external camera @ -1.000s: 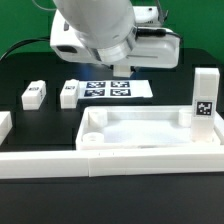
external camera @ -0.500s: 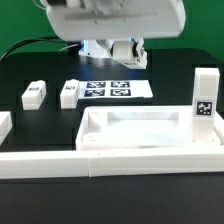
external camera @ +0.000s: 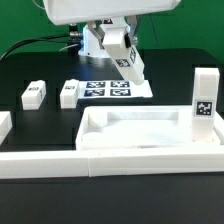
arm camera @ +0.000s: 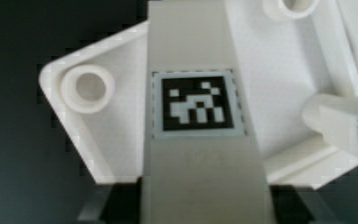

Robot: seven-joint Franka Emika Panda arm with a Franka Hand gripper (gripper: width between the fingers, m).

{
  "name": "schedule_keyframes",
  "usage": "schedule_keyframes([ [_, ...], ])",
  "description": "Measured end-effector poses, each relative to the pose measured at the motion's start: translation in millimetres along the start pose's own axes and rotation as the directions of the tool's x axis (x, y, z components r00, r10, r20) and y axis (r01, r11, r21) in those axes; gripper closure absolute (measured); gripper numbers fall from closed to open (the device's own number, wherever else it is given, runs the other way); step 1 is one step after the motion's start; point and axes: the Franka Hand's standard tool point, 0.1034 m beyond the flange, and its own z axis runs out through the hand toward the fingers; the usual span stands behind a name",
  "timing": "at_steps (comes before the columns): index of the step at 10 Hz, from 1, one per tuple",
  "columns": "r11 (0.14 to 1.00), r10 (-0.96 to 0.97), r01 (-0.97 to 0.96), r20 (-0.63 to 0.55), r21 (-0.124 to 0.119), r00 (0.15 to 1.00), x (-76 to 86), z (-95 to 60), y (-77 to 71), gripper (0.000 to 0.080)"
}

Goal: Assemble desk

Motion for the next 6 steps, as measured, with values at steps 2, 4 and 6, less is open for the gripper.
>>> schedule_keyframes([
  [2,0.999,-0.054,0.051,-0.196,-0.016,0.979,11.8,-2.6,-9.6,0.0511],
  [4,0.996,-0.093,0.089,-0.350,-0.027,0.932,21.0,-9.1,-18.3,0.0511],
  [6,0.994,-0.100,0.104,-0.476,-0.018,0.874,17.6,-6.9,-24.0,0.0511],
])
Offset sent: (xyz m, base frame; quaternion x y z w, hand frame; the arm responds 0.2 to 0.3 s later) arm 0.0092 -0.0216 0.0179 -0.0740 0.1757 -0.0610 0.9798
